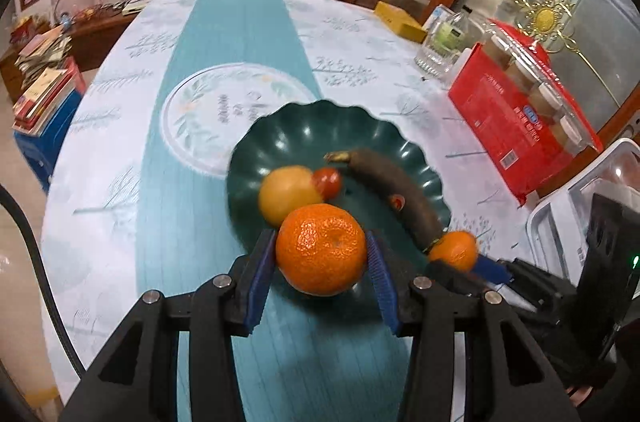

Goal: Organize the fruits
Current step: 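Place both oranges on the green plate beside the avocado and release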

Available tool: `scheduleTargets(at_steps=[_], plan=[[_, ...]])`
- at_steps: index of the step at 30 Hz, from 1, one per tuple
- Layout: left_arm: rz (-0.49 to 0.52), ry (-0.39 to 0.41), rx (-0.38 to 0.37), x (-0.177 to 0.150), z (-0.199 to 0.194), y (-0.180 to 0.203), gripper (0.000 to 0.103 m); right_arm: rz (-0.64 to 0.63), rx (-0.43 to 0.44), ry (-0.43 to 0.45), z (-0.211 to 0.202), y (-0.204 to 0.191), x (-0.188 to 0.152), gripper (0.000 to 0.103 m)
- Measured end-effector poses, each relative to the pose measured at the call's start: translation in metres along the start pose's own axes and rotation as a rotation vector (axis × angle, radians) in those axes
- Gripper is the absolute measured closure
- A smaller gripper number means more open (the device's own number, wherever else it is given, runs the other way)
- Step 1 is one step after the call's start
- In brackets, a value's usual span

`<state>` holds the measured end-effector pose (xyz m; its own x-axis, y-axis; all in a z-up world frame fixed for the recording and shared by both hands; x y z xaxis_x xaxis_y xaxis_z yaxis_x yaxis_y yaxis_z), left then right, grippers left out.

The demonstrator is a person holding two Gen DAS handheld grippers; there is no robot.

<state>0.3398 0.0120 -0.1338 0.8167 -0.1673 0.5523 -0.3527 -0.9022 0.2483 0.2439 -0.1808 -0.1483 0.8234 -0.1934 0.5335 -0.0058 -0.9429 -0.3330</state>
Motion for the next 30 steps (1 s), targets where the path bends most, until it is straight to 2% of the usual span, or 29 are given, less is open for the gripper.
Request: scheduleTargets(at_steps=[6,10,13,15,16,20,30], plan=[[0.004,0.024,-0.057,0.012,0.018,0.017,0.059,-0.022,-0.008,-0.008,0.012,-0.001,0.0,0.064],[-0.003,0.001,-0.076,0.013,0.03,0.025,0.058,-0.014,-0.015,-0.018,0.017,0.001,-0.002,0.064],[0.008,0.009,-0.091,0.014,0.028,0.031,0.05,0.003,-0.03,-0.018,0.016,0.003,-0.002,0.058],[0.014,0.032,-0.078,0.014,0.019,0.033,0.038,0.016,-0.028,-0.01,0.01,0.007,-0.001,0.051],[0.01,0.035,-0.067,0.013,0.016,0.033,0.037,0.019,-0.028,-0.006,0.008,0.008,0.0,0.048],[-0.017,0.006,-0.04,0.008,0.006,0.029,0.035,0.048,-0.055,0.008,-0.009,0.02,-0.003,0.041],[-0.046,-0.041,-0.032,-0.028,-0.007,0.027,0.033,0.15,-0.132,-0.004,-0.038,0.061,-0.034,0.038]])
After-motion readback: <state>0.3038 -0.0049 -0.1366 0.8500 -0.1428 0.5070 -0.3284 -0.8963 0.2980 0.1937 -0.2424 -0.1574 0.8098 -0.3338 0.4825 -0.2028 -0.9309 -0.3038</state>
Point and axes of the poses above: each gripper's, at about its wrist camera, not at the fingertips, and z roughly the way its jaws point, y to its right, x to its top, the point moved 1 cm from there along z, roughly the way its jaws point, and after that the axes turned 5 degrees about z, right-handed, at the moved point
